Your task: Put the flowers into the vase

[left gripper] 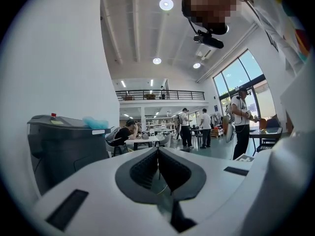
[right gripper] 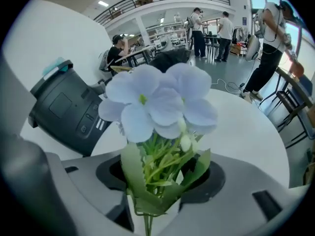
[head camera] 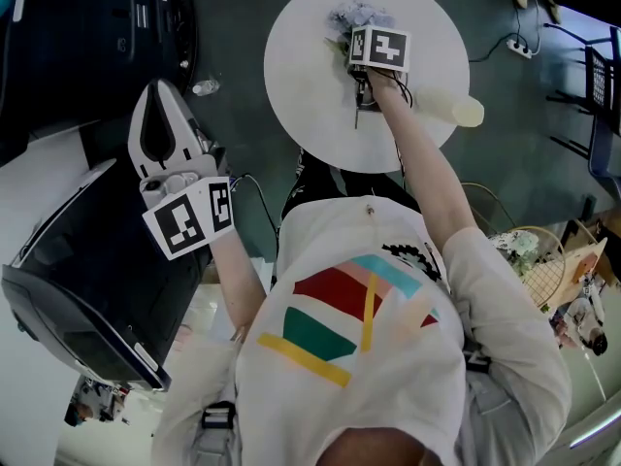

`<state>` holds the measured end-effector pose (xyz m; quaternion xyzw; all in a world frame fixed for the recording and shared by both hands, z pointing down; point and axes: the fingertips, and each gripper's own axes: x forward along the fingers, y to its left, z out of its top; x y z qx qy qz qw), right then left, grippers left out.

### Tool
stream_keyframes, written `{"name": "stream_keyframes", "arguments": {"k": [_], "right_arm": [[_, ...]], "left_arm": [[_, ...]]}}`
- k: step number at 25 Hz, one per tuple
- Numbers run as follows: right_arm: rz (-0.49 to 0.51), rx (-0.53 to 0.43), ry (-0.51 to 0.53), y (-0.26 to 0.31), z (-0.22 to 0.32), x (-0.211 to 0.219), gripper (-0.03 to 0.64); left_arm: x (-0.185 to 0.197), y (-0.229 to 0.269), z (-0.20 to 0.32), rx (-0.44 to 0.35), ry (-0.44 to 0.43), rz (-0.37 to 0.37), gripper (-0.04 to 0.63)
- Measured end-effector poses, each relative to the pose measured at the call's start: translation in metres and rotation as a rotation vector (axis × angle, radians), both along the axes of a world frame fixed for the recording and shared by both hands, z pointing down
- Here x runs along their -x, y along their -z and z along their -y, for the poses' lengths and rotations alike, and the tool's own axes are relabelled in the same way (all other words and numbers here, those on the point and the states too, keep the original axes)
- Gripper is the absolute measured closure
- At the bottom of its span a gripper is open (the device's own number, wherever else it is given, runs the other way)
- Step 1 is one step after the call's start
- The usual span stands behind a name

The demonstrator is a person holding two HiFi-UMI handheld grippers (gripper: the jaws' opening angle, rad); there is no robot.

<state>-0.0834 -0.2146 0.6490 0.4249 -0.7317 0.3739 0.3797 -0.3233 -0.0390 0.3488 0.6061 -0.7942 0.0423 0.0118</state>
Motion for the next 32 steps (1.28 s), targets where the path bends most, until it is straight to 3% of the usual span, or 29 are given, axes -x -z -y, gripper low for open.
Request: {"name": "stream_keyframes", "arguments": {"k": [6, 15, 22, 27, 32], "right_arm": [[0.241, -0.133, -0.062, 0.071, 0.019, 0.007, 0.339], [0.44, -0.549, 0.064, 0.251, 0.026, -0.01, 0.339], [0.762, -0.804, 0.075, 0.392, 0.009, -0.053, 0.339], [0.912, -0.887, 0.15, 0.448, -0.017, -0.068, 0.339], [0.955, -0.937, 0.168, 0.464, -0.031, -0.091, 0.339]], "left_arm": [[-0.007, 0.023, 0.004, -0.038, -0.014, 0.04, 0.588], [-0.061, 0.073, 0.037, -0.132, -0.146, 0.094, 0.588], [-0.115, 0.104, 0.06, -0.193, -0.282, 0.142, 0.588], [-0.131, 0.123, 0.071, -0.23, -0.33, 0.161, 0.588], [-0.138, 0.129, 0.073, -0.238, -0.333, 0.186, 0.588]]}}
